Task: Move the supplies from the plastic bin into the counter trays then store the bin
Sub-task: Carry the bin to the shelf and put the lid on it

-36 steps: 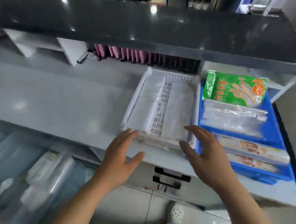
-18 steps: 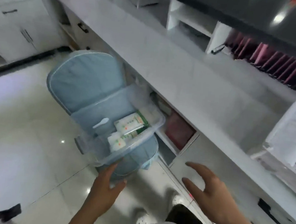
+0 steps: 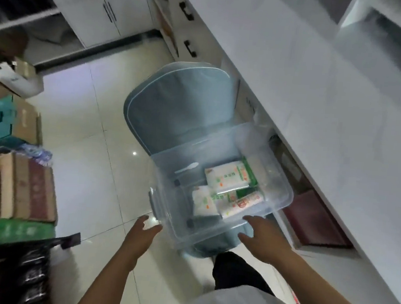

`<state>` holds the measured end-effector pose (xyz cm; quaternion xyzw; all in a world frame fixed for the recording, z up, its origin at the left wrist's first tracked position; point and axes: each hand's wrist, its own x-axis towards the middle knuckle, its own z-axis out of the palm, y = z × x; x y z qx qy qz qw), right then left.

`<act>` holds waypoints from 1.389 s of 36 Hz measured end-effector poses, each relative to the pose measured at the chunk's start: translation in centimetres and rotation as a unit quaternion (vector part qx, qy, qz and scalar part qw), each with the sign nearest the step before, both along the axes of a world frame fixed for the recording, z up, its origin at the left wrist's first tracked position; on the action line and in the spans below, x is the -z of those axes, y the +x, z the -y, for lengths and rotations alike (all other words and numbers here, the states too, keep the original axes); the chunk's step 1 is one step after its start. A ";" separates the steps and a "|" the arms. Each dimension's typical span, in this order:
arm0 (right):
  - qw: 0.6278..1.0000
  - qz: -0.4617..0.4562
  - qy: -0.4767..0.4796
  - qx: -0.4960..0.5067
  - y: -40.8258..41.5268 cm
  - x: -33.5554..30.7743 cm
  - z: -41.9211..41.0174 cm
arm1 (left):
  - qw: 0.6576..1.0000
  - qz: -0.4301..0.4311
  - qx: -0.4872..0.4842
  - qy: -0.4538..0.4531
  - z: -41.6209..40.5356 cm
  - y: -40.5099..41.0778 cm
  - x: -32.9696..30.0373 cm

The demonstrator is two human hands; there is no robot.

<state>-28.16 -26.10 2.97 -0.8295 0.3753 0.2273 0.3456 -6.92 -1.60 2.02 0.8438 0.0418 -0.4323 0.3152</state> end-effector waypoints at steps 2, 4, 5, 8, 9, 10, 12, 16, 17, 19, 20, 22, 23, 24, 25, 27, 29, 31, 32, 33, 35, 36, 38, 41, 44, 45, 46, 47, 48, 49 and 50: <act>0.999 -0.032 0.002 -0.029 2.1 2.1 1.0 | 0.999 -0.025 -0.028 0.004 1.0 1.9 1.0; 0.995 -0.068 -0.003 -0.068 3.7 3.8 1.6 | 0.997 -0.048 -0.057 0.001 2.1 3.8 2.1; 0.993 -0.086 0.000 -0.085 4.2 4.5 1.8 | 0.995 -0.062 -0.074 -0.002 2.6 4.6 2.7; 0.980 -0.143 0.012 -0.136 5.2 5.8 1.9 | 0.987 -0.103 -0.123 -0.013 3.9 6.5 4.3; 0.975 -0.162 0.009 -0.150 5.3 6.2 1.9 | 0.983 -0.116 -0.138 -0.020 4.3 6.9 4.7; 0.971 -0.176 0.004 -0.160 5.3 6.5 1.8 | 0.980 -0.129 -0.151 -0.030 4.7 7.1 5.0; 0.968 -0.187 -0.006 -0.168 5.2 7.2 1.5 | 0.974 -0.148 -0.164 -0.047 5.3 7.6 5.7; 0.972 -0.184 -0.009 -0.148 4.9 7.7 1.3 | 0.965 -0.162 -0.195 -0.066 5.6 8.4 7.0; 0.973 -0.184 -0.001 -0.138 4.7 7.8 1.3 | 0.961 -0.168 -0.207 -0.074 5.7 8.6 7.2; 0.976 -0.182 0.008 -0.118 4.6 7.9 1.3 | 0.950 -0.186 -0.235 -0.087 5.4 9.1 7.3; 0.978 -0.180 0.008 -0.107 4.6 7.9 1.3 | 0.944 -0.196 -0.249 -0.090 5.1 9.3 7.2; 0.983 -0.168 0.009 -0.067 4.9 7.9 1.5 | 0.933 -0.220 -0.267 -0.098 4.3 9.8 6.9; 0.987 -0.159 0.010 -0.036 5.1 7.9 1.7 | 0.928 -0.233 -0.273 -0.103 3.9 10.1 6.7; 0.989 -0.147 0.008 0.003 5.5 7.8 1.9 | 0.924 -0.241 -0.278 -0.108 3.5 10.2 6.5; 0.990 -0.131 0.003 0.048 5.8 7.8 2.3 | 0.922 -0.241 -0.282 -0.113 3.0 10.3 6.3; 0.986 -0.083 -0.020 0.143 6.9 7.8 3.3 | 0.923 -0.225 -0.288 -0.122 2.1 10.4 6.0; 0.973 -0.051 -0.061 0.217 8.4 7.8 5.1 | 0.927 -0.200 -0.293 -0.120 0.6 10.5 5.8; 0.962 -0.055 -0.095 0.249 10.0 8.0 7.3 | 0.933 -0.176 -0.294 -0.108 -1.2 10.8 5.6; 0.960 -0.060 -0.089 0.260 10.7 8.2 8.4 | 0.937 -0.164 -0.293 -0.099 -2.1 11.0 5.4; 0.957 -0.060 -0.066 0.276 11.4 8.5 9.4 | 0.939 -0.154 -0.294 -0.091 -3.0 11.2 5.2; 0.944 -0.043 0.021 0.328 12.9 9.3 10.9 | 0.942 -0.139 -0.295 -0.080 -4.3 11.8 4.9; 0.933 -0.025 0.068 0.353 13.7 9.8 11.4 | 0.942 -0.135 -0.298 -0.076 -4.9 12.1 4.8; 0.917 0.003 0.131 0.376 15.2 10.4 12.0 | 0.942 -0.131 -0.301 -0.074 -5.8 12.8 4.7; 0.905 0.029 0.164 0.392 16.3 11.5 12.2 | 0.943 -0.128 -0.297 -0.073 -6.6 13.7 4.6; 0.877 0.043 0.199 0.435 15.9 11.5 11.5 | 0.949 -0.125 -0.282 -0.065 -6.8 14.4 4.5; 0.870 0.043 0.208 0.446 15.4 11.2 11.1 | 0.952 -0.124 -0.274 -0.061 -6.9 14.8 4.6; 0.861 0.047 0.213 0.460 14.7 10.8 10.3 | 0.955 -0.123 -0.262 -0.060 -7.1 15.2 4.6; 0.851 0.055 0.216 0.476 13.8 10.4 9.5 | 0.959 -0.121 -0.247 -0.061 -7.4 15.7 4.7; 0.840 0.062 0.217 0.493 12.6 10.0 8.5 | 0.963 -0.120 -0.232 -0.064 -7.6 16.3 4.7; 0.829 0.068 0.219 0.510 11.3 9.4 7.4 | 0.967 -0.118 -0.216 -0.065 -7.7 16.8 4.7; 0.816 0.071 0.223 0.529 9.8 8.7 6.1 | 0.970 -0.118 -0.200 -0.067 -7.8 17.4 4.6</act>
